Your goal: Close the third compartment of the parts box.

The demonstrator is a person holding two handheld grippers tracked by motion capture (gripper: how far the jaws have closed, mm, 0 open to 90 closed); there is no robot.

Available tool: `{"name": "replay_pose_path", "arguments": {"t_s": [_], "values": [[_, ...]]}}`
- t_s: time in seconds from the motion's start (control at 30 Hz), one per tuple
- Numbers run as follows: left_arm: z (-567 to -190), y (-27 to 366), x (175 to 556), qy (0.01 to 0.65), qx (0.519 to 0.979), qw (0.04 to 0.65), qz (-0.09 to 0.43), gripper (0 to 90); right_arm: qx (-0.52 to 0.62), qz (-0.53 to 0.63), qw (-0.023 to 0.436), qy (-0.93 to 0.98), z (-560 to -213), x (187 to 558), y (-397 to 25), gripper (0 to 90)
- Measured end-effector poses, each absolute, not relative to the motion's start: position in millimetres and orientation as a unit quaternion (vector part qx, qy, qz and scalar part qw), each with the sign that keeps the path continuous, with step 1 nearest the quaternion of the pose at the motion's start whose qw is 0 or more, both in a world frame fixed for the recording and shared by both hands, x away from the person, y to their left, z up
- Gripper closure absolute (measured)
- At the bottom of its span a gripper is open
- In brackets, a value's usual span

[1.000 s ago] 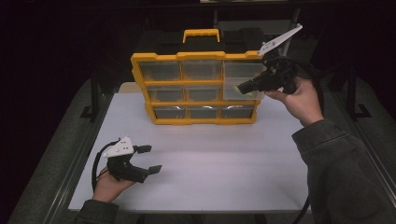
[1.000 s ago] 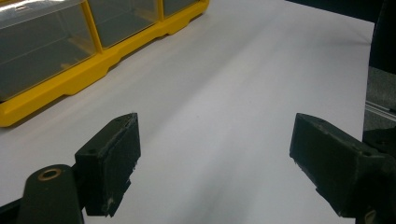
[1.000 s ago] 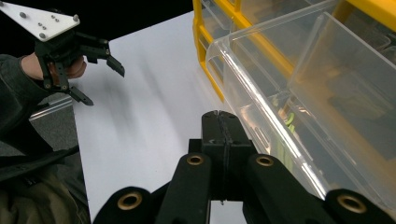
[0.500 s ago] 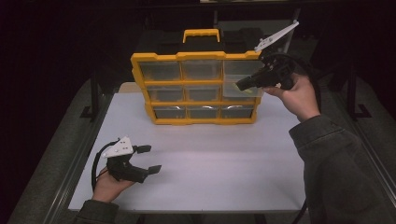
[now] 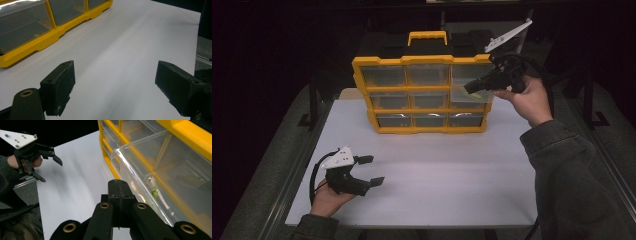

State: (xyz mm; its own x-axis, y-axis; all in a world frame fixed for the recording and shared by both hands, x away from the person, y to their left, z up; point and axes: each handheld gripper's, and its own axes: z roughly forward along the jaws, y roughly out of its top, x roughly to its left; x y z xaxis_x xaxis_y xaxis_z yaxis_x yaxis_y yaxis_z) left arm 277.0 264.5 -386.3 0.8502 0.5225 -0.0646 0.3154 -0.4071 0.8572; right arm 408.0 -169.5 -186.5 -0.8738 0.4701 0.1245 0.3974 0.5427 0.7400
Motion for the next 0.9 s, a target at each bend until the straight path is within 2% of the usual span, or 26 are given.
{"name": "replay_pose_path", "arguments": {"t_s": [0.9], "values": [[-387,266,277,0.252,0.833,0.480,0.108,16.2,0.279,0.412,0.046,0.866,-187,429,-173,88.8]]}}
